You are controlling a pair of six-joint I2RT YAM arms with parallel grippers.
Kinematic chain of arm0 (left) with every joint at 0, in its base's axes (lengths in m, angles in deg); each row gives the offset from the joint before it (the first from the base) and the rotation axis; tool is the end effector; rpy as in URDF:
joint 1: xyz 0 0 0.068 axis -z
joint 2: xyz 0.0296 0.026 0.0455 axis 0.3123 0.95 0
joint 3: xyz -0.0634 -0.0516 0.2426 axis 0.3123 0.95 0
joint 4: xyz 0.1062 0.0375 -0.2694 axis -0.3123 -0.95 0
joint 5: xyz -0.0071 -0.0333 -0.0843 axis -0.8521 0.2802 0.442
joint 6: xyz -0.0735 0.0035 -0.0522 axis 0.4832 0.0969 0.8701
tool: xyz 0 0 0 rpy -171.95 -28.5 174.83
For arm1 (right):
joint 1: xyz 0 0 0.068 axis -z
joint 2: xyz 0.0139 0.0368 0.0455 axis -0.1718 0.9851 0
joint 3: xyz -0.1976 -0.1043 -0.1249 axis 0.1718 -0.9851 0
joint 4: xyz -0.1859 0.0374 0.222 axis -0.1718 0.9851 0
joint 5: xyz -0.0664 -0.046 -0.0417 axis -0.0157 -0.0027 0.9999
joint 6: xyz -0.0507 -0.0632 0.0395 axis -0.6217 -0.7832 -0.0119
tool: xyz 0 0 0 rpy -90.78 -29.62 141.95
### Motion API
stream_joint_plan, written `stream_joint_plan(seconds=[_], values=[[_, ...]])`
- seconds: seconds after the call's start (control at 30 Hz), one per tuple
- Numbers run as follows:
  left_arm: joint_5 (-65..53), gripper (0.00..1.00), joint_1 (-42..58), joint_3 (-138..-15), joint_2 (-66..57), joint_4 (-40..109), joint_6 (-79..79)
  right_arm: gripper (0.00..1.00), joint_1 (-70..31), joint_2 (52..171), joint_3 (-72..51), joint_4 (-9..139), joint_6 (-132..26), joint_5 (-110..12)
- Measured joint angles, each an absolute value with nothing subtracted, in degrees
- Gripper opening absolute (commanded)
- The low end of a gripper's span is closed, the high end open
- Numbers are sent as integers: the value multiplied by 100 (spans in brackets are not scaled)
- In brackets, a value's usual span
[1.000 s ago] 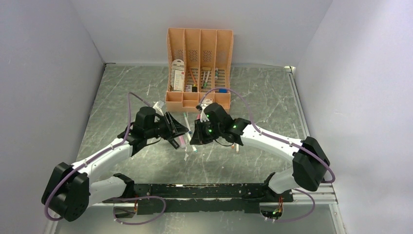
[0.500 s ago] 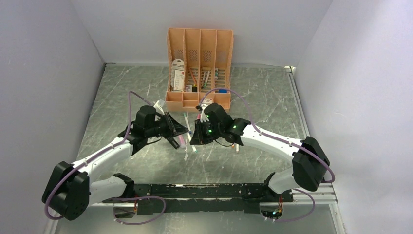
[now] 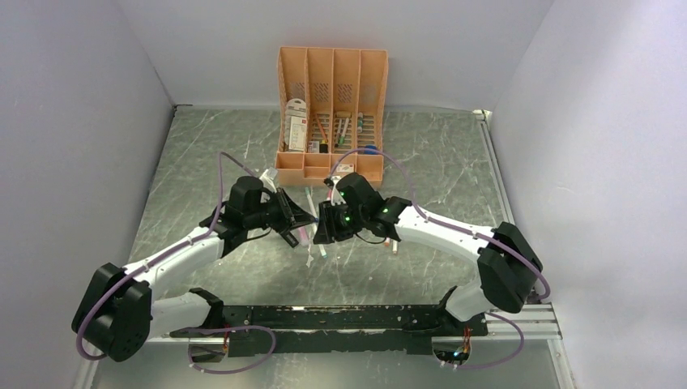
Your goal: Open the pen caps
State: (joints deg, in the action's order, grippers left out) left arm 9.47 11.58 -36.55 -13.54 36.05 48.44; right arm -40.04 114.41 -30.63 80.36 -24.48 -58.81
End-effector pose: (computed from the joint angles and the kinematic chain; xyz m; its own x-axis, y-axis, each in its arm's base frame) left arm 0.2549 -0.1829 0.1604 -0.8716 -0.4182 -0.2560 -0.0027 0.5262 -0.8504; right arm 0.2225 0.3014 0.1723 -0.8689 -0.1753 -0.4630 -0.4468 0.6805 0.5807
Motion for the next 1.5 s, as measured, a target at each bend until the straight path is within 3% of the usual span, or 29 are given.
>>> stream_joint_plan(seconds=[0.1, 0.27, 0.7, 0.93, 1.1, 1.5], values=[[953, 13, 1176, -3655, -1348, 3612, 4844, 11, -4004, 11517, -3063, 7997, -2470, -5916], [951, 13, 1186, -3655, -1293, 3634, 4825, 0, -4002, 11574, -3133, 7896, -2451, -6004], [964, 13, 1241, -4361, -865, 3041, 4442, 0, -3956, 10877, -3964, 7131, -2175, -5829], [444, 14, -7, -5540, -357, 2930, 3834, 0, -4229, 10352, -4455, 7641, -2011, -6060], [415, 14, -162, -5942, -340, 2560, 3400, 0, -4216, 10160, -4458, 8054, -2007, -5824], [459, 16, -160, -5135, -1971, 698, 2746, 0, -2874, 11104, -3601, 9352, -2455, -3770]])
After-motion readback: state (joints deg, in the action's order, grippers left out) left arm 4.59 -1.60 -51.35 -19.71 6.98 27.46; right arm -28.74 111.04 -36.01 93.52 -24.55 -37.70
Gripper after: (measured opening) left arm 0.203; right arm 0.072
